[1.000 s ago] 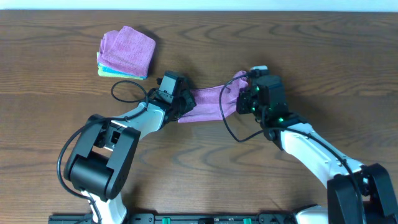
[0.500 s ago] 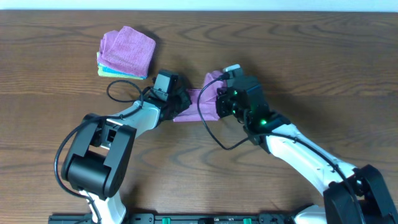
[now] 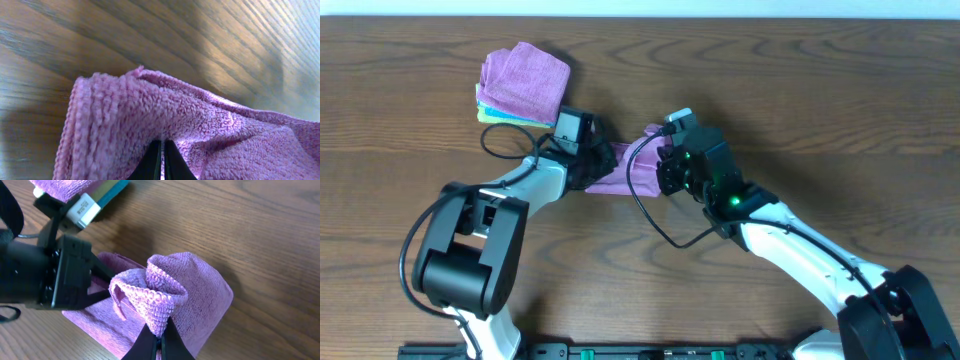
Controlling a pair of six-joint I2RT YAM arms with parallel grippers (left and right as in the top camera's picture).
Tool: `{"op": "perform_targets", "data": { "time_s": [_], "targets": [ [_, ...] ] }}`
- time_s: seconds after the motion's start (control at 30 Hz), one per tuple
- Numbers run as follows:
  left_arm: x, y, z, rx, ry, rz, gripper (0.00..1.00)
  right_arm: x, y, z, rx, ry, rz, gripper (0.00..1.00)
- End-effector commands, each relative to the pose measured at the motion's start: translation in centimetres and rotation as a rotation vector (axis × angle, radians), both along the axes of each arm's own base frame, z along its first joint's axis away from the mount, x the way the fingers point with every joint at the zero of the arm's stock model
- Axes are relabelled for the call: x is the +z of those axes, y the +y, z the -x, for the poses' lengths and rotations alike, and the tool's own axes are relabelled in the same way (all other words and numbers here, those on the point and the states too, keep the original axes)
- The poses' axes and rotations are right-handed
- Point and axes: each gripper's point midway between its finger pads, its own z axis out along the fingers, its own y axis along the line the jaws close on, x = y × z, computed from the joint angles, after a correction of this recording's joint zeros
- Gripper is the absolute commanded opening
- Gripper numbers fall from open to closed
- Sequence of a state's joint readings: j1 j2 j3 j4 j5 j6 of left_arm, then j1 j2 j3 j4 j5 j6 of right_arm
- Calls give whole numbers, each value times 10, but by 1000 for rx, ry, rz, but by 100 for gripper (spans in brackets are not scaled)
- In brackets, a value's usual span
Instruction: Fold the cloth
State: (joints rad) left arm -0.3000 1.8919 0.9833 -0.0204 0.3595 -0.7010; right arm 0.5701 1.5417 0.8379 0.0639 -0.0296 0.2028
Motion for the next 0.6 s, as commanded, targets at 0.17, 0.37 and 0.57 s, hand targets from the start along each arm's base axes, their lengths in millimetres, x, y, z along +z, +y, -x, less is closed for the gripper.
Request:
{"op": "perform_targets", "data": {
  "time_s": [0.17,0.37,0.57],
  "targets": [
    [54,20,-16,-30,-135,-63,6,22,19,3,80,-76,26,1],
    [75,32,-12,-14,-168,-118,6,31,24,1,93,-102,50,1],
    [85,39,-11,8,-187,-139,6,34,29,4,120,-126,110,1]
  ]
}}
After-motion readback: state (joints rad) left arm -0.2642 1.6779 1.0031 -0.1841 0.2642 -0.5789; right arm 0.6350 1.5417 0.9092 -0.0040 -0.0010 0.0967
